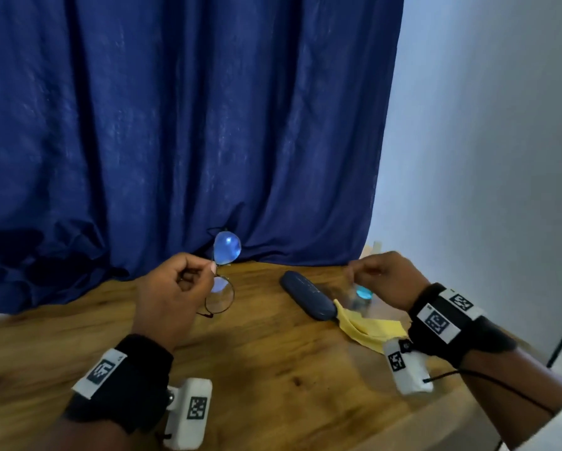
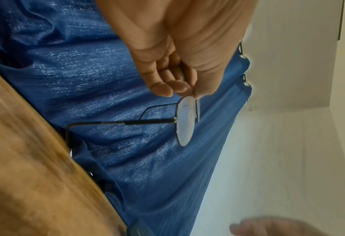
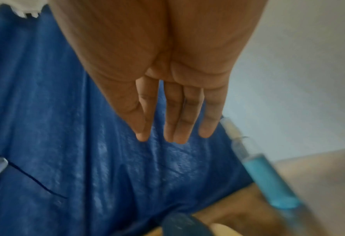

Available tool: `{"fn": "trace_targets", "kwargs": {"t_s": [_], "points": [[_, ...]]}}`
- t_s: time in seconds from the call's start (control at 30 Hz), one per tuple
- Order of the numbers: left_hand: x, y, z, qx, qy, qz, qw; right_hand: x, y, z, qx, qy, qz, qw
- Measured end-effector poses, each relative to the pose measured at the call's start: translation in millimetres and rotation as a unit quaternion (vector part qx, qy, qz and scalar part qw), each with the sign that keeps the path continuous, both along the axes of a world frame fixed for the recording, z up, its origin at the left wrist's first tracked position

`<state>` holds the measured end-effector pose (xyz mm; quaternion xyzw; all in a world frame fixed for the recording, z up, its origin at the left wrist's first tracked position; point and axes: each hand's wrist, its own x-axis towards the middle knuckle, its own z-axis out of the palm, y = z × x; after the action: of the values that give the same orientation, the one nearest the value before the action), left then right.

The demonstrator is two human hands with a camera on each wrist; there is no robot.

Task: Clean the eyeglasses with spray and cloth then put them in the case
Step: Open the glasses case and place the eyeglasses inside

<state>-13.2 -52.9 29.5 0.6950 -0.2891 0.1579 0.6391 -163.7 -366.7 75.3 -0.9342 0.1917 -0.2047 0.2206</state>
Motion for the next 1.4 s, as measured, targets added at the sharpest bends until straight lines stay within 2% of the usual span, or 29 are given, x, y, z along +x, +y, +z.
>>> {"fn": "trace_targets", "kwargs": {"t_s": [0.07, 0.17, 0.23, 0.33, 0.43, 0.5, 0.63, 0.77, 0.9, 1.03, 1.1, 1.17, 1.23, 1.27, 1.33, 1.4], "points": [[0, 4, 4, 0.005, -0.019, 0.002, 1.0, 15, 22, 19, 0.074, -0.1, 0.048, 0.991], [0, 11, 10, 0.049, -0.074, -0.001, 0.996, 48, 69, 44, 0.163, -0.15, 0.121, 0.968], [3, 15, 13, 0.098, -0.139, 0.005, 0.986, 71, 99, 56, 0.164, -0.144, 0.15, 0.964], [8, 19, 18, 0.186, -0.227, 0.021, 0.956, 96, 124, 60, 0.156, -0.085, 0.147, 0.973], [16, 24, 20, 0.205, -0.241, 0.04, 0.948, 110, 130, 54, 0.178, -0.067, 0.133, 0.973], [21, 26, 18, 0.206, -0.251, 0.063, 0.944, 116, 126, 45, 0.238, -0.067, 0.121, 0.962], [29, 25, 8, 0.235, -0.276, 0.087, 0.928, 122, 120, 22, 0.393, -0.049, 0.118, 0.911], [32, 25, 6, 0.237, -0.282, 0.1, 0.924, 120, 115, 8, 0.512, -0.03, 0.132, 0.848], [33, 25, 4, 0.244, -0.273, 0.092, 0.926, 126, 112, -3, 0.582, -0.01, 0.126, 0.804], [33, 24, 4, 0.265, -0.276, 0.098, 0.919, 138, 110, -19, 0.614, -0.011, 0.122, 0.78], [33, 24, 7, 0.235, -0.24, 0.128, 0.933, 144, 106, -26, 0.623, -0.022, 0.116, 0.774], [34, 27, 10, 0.168, -0.175, 0.19, 0.951, 150, 100, -34, 0.625, -0.028, 0.112, 0.772], [45, 34, 3, 0.088, -0.071, 0.258, 0.96, 154, 93, -43, 0.622, -0.024, 0.109, 0.775], [53, 38, -3, 0.081, -0.005, 0.278, 0.957, 156, 91, -47, 0.62, -0.02, 0.108, 0.777], [68, 45, -16, 0.122, 0.138, 0.259, 0.948, 159, 86, -54, 0.617, -0.016, 0.107, 0.779], [74, 47, -27, 0.162, 0.245, 0.187, 0.937, 163, 83, -60, 0.619, -0.019, 0.105, 0.778]]}}
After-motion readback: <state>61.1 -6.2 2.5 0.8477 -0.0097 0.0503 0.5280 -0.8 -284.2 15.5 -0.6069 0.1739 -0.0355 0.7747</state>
